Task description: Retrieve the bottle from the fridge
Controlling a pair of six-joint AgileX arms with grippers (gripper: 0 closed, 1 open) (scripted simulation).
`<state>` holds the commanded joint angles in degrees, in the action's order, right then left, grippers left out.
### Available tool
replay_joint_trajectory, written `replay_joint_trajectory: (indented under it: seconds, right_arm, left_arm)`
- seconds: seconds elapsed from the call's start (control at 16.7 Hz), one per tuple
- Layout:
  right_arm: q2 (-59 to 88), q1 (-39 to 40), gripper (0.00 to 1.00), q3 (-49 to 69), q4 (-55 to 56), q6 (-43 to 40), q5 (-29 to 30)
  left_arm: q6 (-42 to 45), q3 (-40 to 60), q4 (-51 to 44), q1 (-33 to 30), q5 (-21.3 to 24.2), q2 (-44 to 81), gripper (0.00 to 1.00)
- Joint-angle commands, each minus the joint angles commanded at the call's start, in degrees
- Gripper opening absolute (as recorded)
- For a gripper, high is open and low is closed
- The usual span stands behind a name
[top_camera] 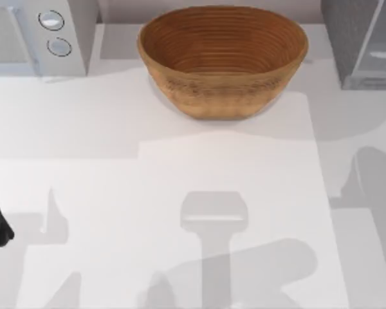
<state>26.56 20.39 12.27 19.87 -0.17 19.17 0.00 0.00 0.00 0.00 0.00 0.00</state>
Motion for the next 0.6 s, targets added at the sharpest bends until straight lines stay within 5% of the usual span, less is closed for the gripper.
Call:
replay_joint_trajectory:
  seconds: [0.6]
  right_arm:
    - [54.45, 36.21, 0.00, 15.97, 27.28, 2.15, 36.90]
  left_arm:
    - [0.00, 0.00, 0.00, 0.00, 0.00, 0.00, 1.00]
